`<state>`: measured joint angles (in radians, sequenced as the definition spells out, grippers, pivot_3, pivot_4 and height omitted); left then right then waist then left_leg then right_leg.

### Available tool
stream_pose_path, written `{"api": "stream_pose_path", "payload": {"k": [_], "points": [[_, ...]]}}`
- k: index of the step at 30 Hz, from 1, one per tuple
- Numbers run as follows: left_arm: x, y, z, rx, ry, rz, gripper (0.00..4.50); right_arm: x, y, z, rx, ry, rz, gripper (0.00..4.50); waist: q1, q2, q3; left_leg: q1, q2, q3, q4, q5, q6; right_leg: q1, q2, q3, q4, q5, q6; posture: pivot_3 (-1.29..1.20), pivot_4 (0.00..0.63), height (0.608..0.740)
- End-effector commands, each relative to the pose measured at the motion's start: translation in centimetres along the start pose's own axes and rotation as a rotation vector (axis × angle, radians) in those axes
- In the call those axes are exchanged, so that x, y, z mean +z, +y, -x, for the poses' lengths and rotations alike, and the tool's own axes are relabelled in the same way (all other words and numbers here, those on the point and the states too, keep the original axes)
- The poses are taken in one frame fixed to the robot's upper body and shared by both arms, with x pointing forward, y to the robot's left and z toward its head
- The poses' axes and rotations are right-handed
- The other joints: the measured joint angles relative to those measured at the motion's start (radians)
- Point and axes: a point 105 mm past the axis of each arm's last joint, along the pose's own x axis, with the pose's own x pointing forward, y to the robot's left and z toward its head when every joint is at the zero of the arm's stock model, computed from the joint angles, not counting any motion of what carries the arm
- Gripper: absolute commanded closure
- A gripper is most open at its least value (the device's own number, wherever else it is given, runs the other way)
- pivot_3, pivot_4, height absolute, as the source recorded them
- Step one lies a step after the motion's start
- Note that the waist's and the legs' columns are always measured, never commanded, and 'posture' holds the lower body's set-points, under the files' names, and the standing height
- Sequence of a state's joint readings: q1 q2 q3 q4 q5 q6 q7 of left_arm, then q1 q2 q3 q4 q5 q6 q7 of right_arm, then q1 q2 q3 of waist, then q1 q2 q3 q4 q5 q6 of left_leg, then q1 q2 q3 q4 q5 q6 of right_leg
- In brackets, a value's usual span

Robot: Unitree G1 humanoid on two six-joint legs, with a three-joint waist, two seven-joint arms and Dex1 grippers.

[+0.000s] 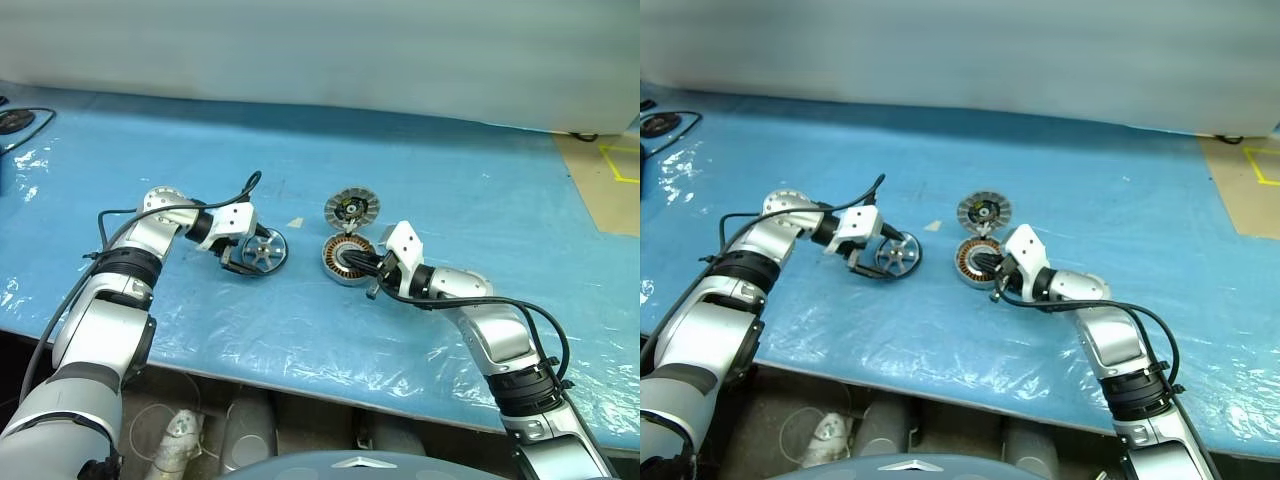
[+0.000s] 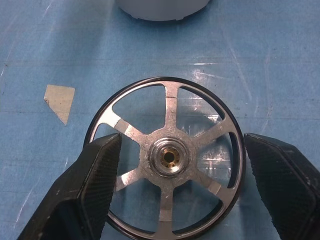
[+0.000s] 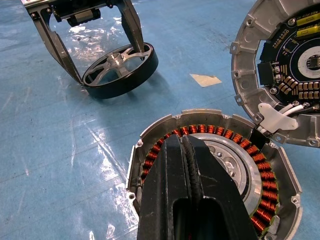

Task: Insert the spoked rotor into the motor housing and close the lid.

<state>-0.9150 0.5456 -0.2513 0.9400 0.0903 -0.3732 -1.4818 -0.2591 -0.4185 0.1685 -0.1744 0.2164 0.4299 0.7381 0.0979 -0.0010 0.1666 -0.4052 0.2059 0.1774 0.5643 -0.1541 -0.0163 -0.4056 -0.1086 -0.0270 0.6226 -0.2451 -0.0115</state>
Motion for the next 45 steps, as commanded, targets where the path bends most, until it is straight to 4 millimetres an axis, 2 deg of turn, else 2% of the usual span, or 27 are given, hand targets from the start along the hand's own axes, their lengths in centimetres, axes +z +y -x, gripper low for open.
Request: {"api": "stream_pose_path", "payload": {"k": [1, 5, 14, 15, 17, 41, 45], "points": [[0.0, 0.5, 0.6, 0.009, 0.032, -0.021, 0.4, 1.3, -0.1, 0.1, -0.01, -0.046, 0.043, 4.5, 0.0, 0.0, 0.0, 0.0, 0.0, 0.0, 0.0, 0.0, 0.0, 0.0, 0.0, 0.0, 0.0, 0.0, 0.0, 0.0, 0.15, 0.74], [-0.1, 0.5, 0.5, 0.007, 0.038, -0.021, 0.4, 1.4, -0.1, 0.0, -0.013, -0.048, 0.047, 4.5, 0.0, 0.0, 0.0, 0.0, 0.0, 0.0, 0.0, 0.0, 0.0, 0.0, 0.0, 0.0, 0.0, 0.0, 0.0, 0.0, 0.15, 0.74], [0.5, 0.9, 0.5, 0.024, -0.05, 0.124, 0.4, 0.9, 0.2, -0.2, -0.001, -0.034, 0.047, 4.5, 0.0, 0.0, 0.0, 0.0, 0.0, 0.0, 0.0, 0.0, 0.0, 0.0, 0.0, 0.0, 0.0, 0.0, 0.0, 0.0, 0.15, 0.74], [0.4, 0.8, 0.5, 0.023, -0.046, 0.124, 0.77, 0.8, 0.2, -0.2, 0.0, -0.033, 0.048, 4.5, 0.0, 0.0, 0.0, 0.0, 0.0, 0.0, 0.0, 0.0, 0.0, 0.0, 0.0, 0.0, 0.0, 0.0, 0.0, 0.0, 0.15, 0.74], [0.4, 0.7, 0.4, 0.02, -0.05, 0.13, 0.99, 0.8, 0.2, -0.2, 0.001, -0.03, 0.051, 4.5, 0.001, 0.0, 0.0, 0.0, 0.0, 0.0, 0.0, 0.0, 0.0, 0.0, 0.0, 0.0, 0.0, 0.0, 0.0, 0.0, 0.15, 0.74], [1.3, 0.0, 0.4, -0.03, -0.135, 0.254, 0.99, 0.1, 0.3, -0.5, 0.014, 0.001, 0.082, 4.5, 0.0, 0.0, 0.0, 0.0, 0.0, 0.0, -0.001, 0.0, 0.0, 0.0, 0.0, 0.0, -0.001, 0.0, 0.0, 0.0, 0.15, 0.74], [1.8, 0.3, 0.5, -0.014, -0.155, 0.26, 0.03, 0.1, 0.2, -0.6, 0.015, 0.002, 0.088, 4.5, 0.0, 0.0, 0.0, 0.0, 0.0, 0.0, -0.001, 0.0, 0.0, 0.0, 0.0, 0.0, -0.001, 0.0, 0.0, 0.0, 0.15, 0.74]]}}
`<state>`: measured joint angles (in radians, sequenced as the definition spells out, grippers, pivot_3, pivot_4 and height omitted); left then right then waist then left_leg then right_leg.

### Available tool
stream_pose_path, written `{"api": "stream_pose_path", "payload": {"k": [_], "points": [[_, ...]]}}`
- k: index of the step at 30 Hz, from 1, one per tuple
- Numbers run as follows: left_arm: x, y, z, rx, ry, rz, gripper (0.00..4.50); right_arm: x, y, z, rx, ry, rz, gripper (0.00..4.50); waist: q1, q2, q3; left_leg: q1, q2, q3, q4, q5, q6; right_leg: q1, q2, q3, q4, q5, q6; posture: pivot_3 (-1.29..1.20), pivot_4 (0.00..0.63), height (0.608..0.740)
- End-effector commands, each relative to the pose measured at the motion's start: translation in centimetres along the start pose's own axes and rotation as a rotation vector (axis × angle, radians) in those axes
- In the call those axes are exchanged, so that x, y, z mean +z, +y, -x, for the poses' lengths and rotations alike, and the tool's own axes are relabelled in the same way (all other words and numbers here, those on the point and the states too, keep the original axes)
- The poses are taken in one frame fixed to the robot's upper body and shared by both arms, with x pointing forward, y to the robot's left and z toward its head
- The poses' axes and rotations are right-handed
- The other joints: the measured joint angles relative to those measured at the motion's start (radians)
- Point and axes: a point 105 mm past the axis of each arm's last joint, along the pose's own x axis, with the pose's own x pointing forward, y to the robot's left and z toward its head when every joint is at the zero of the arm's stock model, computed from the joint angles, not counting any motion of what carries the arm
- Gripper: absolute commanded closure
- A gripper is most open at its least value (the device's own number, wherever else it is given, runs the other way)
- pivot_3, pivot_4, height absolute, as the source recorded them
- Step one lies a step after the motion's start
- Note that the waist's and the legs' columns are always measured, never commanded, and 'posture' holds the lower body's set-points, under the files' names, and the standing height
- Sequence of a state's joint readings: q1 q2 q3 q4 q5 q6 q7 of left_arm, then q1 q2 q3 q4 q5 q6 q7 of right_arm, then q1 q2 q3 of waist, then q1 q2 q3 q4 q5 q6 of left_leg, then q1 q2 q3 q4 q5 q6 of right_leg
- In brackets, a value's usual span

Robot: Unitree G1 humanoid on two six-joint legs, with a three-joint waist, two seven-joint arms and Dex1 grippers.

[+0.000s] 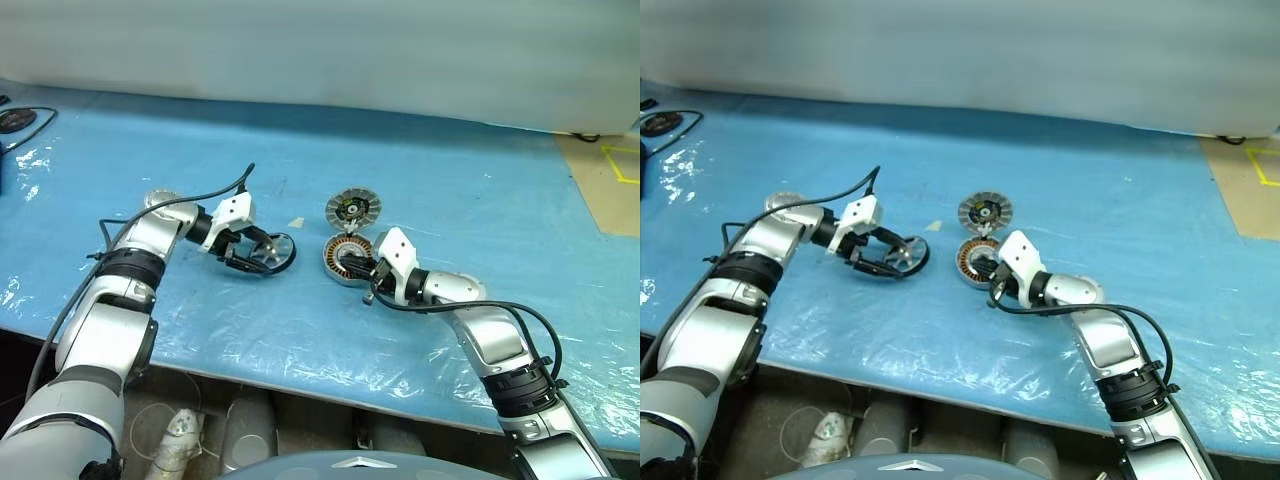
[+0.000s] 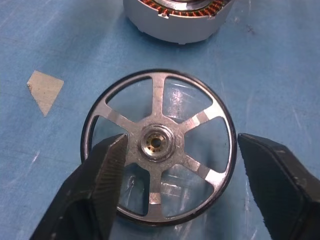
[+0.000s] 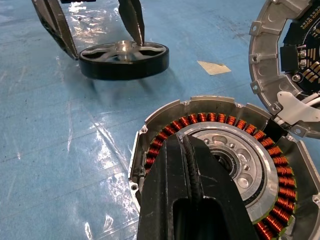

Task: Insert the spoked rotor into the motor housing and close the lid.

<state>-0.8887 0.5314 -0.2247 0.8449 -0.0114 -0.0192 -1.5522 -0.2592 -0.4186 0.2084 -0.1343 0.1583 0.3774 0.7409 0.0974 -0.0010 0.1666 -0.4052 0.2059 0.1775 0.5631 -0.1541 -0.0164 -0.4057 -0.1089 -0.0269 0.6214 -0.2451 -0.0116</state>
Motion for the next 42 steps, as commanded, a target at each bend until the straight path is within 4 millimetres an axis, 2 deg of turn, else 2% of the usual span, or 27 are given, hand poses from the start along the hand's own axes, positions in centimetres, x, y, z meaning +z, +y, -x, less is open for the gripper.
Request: {"api": "stream_pose_path", "payload": {"k": [1, 13, 21, 24, 27, 35, 42], "points": [[1.4, 0.4, 0.6, 0.031, -0.047, -0.03, 0.03, 1.1, -0.2, 0.0, 0.003, -0.033, 0.042, 4.5, 0.0, 0.0, 0.0, 0.0, 0.0, 0.0, 0.0, 0.0, 0.0, 0.0, 0.0, 0.0, 0.0, 0.0, 0.0, 0.0, 0.15, 0.74], [1.1, 0.7, 0.5, 0.055, -0.015, -0.049, 0.03, 0.7, 0.0, -0.2, 0.007, -0.021, 0.048, 4.5, 0.0, 0.0, 0.0, 0.0, 0.0, 0.0, 0.0, 0.0, 0.0, 0.0, 0.0, 0.0, -0.001, 0.0, 0.0, 0.0, 0.15, 0.74], [3.0, 1.0, 1.1, 0.052, -0.12, -0.001, 0.03, 0.5, 0.1, -0.2, 0.009, -0.014, 0.047, 4.5, 0.0, 0.0, 0.0, 0.0, 0.0, 0.0, 0.0, 0.0, 0.0, 0.0, 0.0, 0.0, -0.001, 0.0, 0.0, 0.0, 0.15, 0.74], [3.7, 1.0, 1.4, 0.048, -0.153, 0.008, 0.59, 0.3, 0.1, -0.2, 0.009, -0.01, 0.049, 4.5, 0.0, 0.0, 0.0, 0.0, 0.0, 0.0, 0.0, 0.0, 0.0, 0.0, 0.0, 0.0, -0.001, 0.0, 0.0, 0.0, 0.15, 0.74], [3.6, 0.9, 1.4, 0.052, -0.143, 0.002, 1.57, 0.2, 0.2, -0.3, 0.011, -0.006, 0.054, 4.5, 0.0, 0.0, 0.0, 0.0, 0.0, 0.0, 0.0, 0.0, 0.0, 0.0, 0.0, 0.0, -0.001, 0.0, 0.0, 0.0, 0.15, 0.74], [2.9, 1.5, 0.9, 0.108, -0.098, -0.032, 1.57, 0.3, 0.1, -0.3, 0.007, -0.012, 0.057, 4.5, -0.001, 0.0, 0.0, 0.0, 0.0, 0.0, 0.0, 0.0, 0.0, 0.0, 0.0, 0.0, -0.001, 0.0, 0.0, 0.0, 0.15, 0.74], [2.1, 1.5, -0.7, 0.123, -0.067, -0.061, 1.57, 0.2, 0.1, -0.3, 0.003, -0.007, 0.059, 4.5, 0.0, 0.0, 0.0, 0.0, 0.0, 0.0, 0.0, 0.0, 0.0, 0.0, 0.0, 0.0, -0.001, 0.0, 0.0, 0.0, 0.15, 0.74]]}}
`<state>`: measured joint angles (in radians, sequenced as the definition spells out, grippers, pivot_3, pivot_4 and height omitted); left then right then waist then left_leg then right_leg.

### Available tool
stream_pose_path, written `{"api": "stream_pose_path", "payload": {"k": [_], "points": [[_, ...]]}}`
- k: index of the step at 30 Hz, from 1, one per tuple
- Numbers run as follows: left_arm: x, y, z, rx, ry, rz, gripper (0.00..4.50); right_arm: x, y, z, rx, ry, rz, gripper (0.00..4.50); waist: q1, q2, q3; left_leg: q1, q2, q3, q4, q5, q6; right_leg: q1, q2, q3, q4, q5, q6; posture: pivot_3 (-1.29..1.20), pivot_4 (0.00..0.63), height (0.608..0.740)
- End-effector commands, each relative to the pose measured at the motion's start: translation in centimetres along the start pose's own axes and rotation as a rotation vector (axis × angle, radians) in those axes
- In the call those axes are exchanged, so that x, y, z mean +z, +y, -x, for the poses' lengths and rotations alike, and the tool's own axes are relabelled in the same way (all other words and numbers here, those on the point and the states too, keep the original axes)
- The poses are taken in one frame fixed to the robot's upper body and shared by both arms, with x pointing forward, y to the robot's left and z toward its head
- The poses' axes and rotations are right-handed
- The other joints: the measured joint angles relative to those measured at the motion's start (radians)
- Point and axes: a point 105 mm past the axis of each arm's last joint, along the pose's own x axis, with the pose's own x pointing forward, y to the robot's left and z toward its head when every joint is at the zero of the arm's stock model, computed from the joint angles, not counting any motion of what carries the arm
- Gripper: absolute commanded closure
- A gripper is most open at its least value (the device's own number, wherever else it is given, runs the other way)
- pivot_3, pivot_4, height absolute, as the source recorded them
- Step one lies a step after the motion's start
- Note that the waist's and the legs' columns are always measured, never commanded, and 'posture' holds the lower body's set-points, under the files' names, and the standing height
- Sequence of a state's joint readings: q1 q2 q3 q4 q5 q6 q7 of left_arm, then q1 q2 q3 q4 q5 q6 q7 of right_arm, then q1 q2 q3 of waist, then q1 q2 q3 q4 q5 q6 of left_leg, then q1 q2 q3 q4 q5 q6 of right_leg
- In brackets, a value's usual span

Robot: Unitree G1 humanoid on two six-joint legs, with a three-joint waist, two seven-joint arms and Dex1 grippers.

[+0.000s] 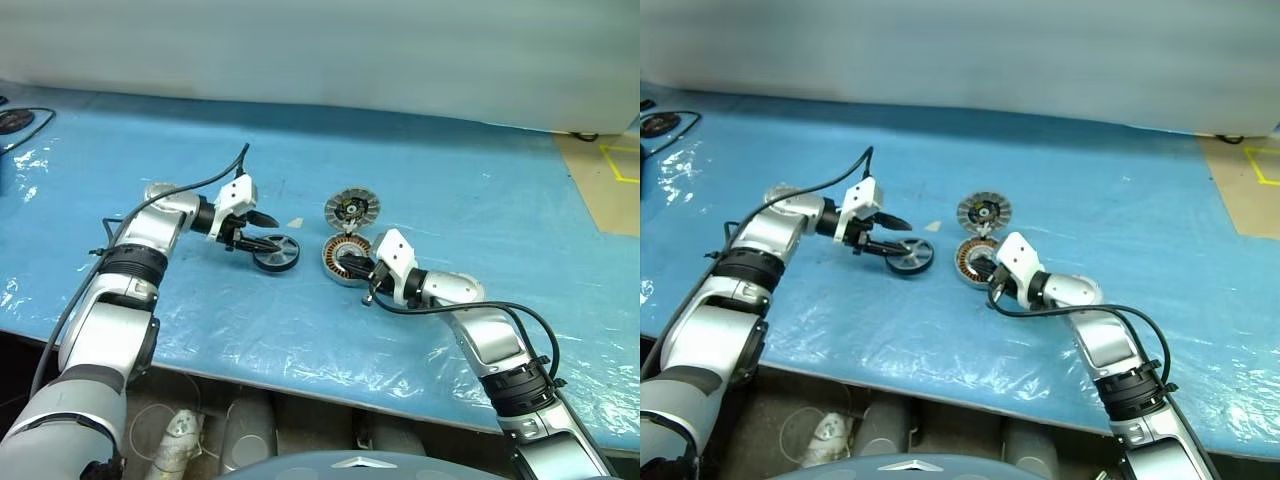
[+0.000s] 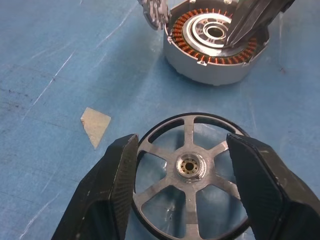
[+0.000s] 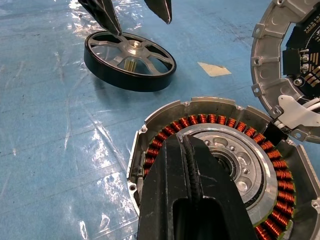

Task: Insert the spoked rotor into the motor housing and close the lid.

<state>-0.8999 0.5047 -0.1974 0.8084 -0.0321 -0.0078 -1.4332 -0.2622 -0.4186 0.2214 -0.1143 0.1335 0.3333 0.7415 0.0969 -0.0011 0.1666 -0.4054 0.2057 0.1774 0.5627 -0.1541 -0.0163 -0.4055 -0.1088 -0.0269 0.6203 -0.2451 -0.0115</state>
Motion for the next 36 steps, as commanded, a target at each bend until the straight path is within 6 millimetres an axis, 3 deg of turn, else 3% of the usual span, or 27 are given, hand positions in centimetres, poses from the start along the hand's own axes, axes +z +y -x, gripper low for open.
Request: {"api": "stream_pose_path", "payload": {"k": [1, 6, 15, 20, 28, 36], "points": [[0.2, -0.1, -0.5, -0.003, -0.008, -0.022, 1.57, 0.3, 0.0, -0.1, 0.0, -0.006, 0.023, 4.5, 0.0, 0.0, 0.0, 0.0, 0.0, 0.0, 0.0, 0.0, 0.0, 0.0, 0.0, 0.0, 0.0, 0.0, 0.0, 0.0, 0.15, 0.74], [-0.8, -0.7, -1.5, -0.022, 0.031, -0.021, 1.57, 0.3, 0.0, 0.0, -0.007, -0.009, 0.023, 4.5, 0.0, 0.0, 0.0, 0.0, 0.0, 0.0, 0.0, 0.0, 0.0, 0.0, 0.0, 0.0, 0.0, 0.0, 0.0, 0.0, 0.15, 0.74], [-1.7, -0.2, -1.0, 0.01, 0.092, -0.042, 1.57, 0.4, -0.1, 0.1, -0.015, -0.012, 0.026, 4.5, -0.001, 0.0, 0.0, 0.001, 0.0, 0.0, 0.0, 0.0, 0.0, 0.0, 0.0, 0.0, 0.0, 0.0, 0.0, 0.0, 0.15, 0.74], [-1.3, -0.3, -0.7, -0.005, 0.061, -0.035, 1.57, 0.4, -0.2, 0.0, -0.015, -0.011, 0.03, 4.5, -0.001, 0.0, 0.0, 0.001, 0.0, 0.0, 0.0, 0.0, 0.0, 0.0, 0.0, 0.0, 0.0, 0.0, 0.0, 0.0, 0.15, 0.74], [-0.3, 0.2, 1.4, 0.0, 0.056, -0.003, 1.57, 0.2, -0.1, -0.2, -0.007, -0.007, 0.036, 4.5, -0.002, 0.0, 0.0, 0.001, 0.0, 0.0, 0.0, 0.0, 0.0, 0.0, 0.001, 0.0, 0.0, 0.0, 0.0, 0.0, 0.15, 0.74], [-0.2, 0.1, 1.7, 0.001, 0.051, 0.003, 1.57, 0.2, -0.1, -0.3, -0.003, -0.004, 0.041, 4.5, -0.001, 0.0, 0.0, 0.001, 0.0, 0.0, 0.0, 0.0, 0.0, 0.0, 0.0, 0.0, 0.0, 0.0, 0.0, 0.0, 0.15, 0.74]]}}
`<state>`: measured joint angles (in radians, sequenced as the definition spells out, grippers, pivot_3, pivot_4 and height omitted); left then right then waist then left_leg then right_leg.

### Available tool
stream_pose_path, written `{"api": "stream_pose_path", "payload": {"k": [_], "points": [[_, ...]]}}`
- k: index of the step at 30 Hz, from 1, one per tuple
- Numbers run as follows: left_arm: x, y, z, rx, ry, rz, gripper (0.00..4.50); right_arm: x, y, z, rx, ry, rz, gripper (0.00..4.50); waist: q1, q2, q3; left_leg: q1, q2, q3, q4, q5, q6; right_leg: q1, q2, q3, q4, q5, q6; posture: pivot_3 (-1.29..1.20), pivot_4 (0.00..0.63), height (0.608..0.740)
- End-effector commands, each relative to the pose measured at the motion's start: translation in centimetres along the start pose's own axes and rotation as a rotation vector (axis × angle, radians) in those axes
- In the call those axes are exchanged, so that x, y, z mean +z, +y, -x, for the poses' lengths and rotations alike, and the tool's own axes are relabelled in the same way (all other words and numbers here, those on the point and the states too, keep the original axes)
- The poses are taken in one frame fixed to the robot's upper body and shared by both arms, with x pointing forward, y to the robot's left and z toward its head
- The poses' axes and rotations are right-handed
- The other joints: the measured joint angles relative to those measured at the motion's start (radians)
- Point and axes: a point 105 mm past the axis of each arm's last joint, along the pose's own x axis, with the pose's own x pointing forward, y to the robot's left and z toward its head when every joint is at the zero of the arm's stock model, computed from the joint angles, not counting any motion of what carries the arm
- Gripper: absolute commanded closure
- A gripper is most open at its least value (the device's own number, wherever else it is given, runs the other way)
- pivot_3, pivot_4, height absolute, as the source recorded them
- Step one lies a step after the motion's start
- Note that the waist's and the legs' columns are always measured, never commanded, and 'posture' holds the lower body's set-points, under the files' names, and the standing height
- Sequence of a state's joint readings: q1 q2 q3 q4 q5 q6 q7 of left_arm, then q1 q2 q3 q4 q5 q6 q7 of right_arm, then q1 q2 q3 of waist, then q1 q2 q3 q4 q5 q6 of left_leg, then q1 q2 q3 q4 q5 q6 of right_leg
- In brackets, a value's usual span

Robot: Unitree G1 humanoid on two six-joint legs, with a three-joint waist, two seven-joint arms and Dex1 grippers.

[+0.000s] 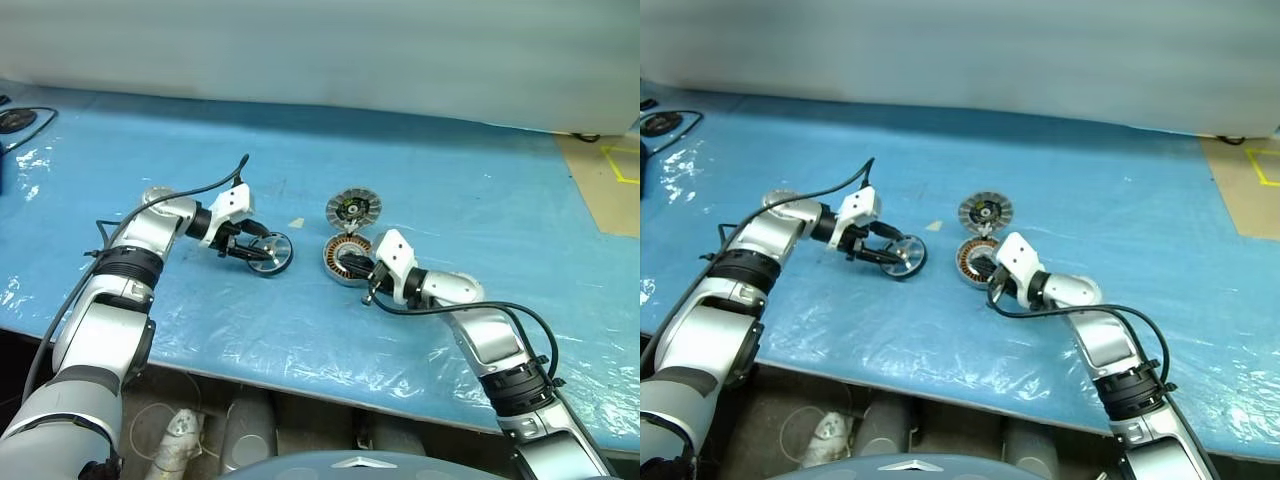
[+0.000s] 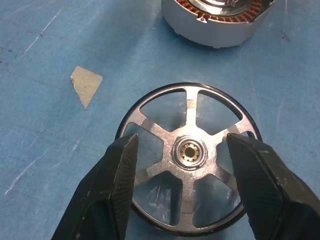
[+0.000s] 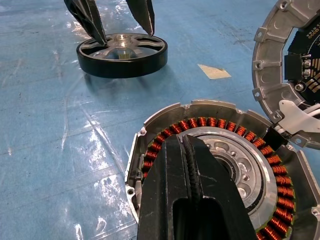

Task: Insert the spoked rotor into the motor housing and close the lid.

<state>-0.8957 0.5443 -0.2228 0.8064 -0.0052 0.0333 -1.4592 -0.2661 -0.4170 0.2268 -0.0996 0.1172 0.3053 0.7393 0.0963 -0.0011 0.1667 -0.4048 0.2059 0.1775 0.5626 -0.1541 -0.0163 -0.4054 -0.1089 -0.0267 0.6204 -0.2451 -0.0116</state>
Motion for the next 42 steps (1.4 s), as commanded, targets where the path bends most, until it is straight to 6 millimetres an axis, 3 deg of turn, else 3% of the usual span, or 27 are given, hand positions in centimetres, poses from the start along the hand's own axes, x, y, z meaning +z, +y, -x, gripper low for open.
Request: {"api": "stream_pose_path", "payload": {"k": [1, 7, 20, 25, 28, 33, 38, 42], "points": [[1.1, 0.1, 0.6, 0.011, -0.029, -0.038, 1.57, 0.2, -0.1, -0.2, 0.001, -0.002, 0.018, 4.5, 0.0, 0.0, 0.0, 0.0, 0.0, 0.0, 0.0, 0.0, 0.0, 0.0, 0.0, 0.0, 0.0, 0.0, 0.0, 0.0, 0.15, 0.74], [-0.3, -0.9, -0.4, -0.036, 0.04, -0.049, 1.57, 0.3, -0.1, -0.2, -0.002, -0.004, 0.019, 4.5, -0.001, 0.0, 0.0, 0.0, 0.0, 0.0, 0.0, 0.0, 0.0, 0.0, 0.0, 0.0, 0.0, 0.0, 0.0, 0.0, 0.15, 0.74], [-1.7, -1.0, -0.5, -0.035, 0.113, -0.056, 1.57, 0.3, -0.1, -0.2, -0.012, -0.006, 0.02, 4.5, -0.001, 0.0, 0.0, 0.0, 0.0, 0.0, 0.0, 0.0, 0.0, 0.0, 0.0, 0.0, 0.0, 0.0, 0.0, 0.0, 0.15, 0.74], [-1.7, -1.1, -0.5, -0.046, 0.097, -0.044, 2.64, 0.4, -0.2, -0.2, -0.014, -0.011, 0.024, 4.5, 0.0, 0.0, 0.0, 0.001, 0.0, 0.0, 0.0, 0.0, 0.0, 0.001, 0.0, 0.0, 0.0, 0.0, 0.0, 0.0, 0.15, 0.74], [-0.7, -0.9, -0.8, -0.029, 0.044, -0.049, 3.13, 0.8, -0.6, 0.1, -0.026, -0.026, 0.015, 4.5, 0.003, 0.001, -0.001, 0.002, 0.0, 0.0, 0.0, 0.0, 0.0, 0.002, -0.001, 0.0, 0.0, 0.0, 0.0, 0.0, 0.15, 0.74], [1.4, -0.9, -1.1, -0.043, -0.056, -0.037, 3.13, 1.7, -2.3, 2.1, -0.065, -0.058, -0.004, 4.5, 0.006, 0.001, 0.0, 0.0, 0.0, 0.0, 0.0, 0.0, 0.0, 0.002, -0.002, 0.001, -0.001, 0.0, 0.0, 0.0, 0.15, 0.74], [6.3, -1.2, -1.3, -0.091, -0.278, 0.005, 3.13, 2.9, -4.9, 5.0, -0.145, -0.081, -0.004, 4.5, 0.005, 0.0, 0.001, -0.002, 0.0, 0.0, 0.0, 0.0, 0.0, 0.0, 0.0, 0.0, -0.001, 0.0, 0.0, 0.0, 0.15, 0.74], [8.3, -1.7, -1.6, -0.127, -0.385, 0.068, 3.13, 2.4, -5.5, 6.8, -0.16, -0.04, 0.011, 4.5, -0.001, 0.0, 0.001, -0.002, 0.0, 0.0, 0.0, 0.0, 0.0, -0.001, 0.0, -0.001, -0.001, 0.0, 0.0, 0.0, 0.15, 0.74]]}}
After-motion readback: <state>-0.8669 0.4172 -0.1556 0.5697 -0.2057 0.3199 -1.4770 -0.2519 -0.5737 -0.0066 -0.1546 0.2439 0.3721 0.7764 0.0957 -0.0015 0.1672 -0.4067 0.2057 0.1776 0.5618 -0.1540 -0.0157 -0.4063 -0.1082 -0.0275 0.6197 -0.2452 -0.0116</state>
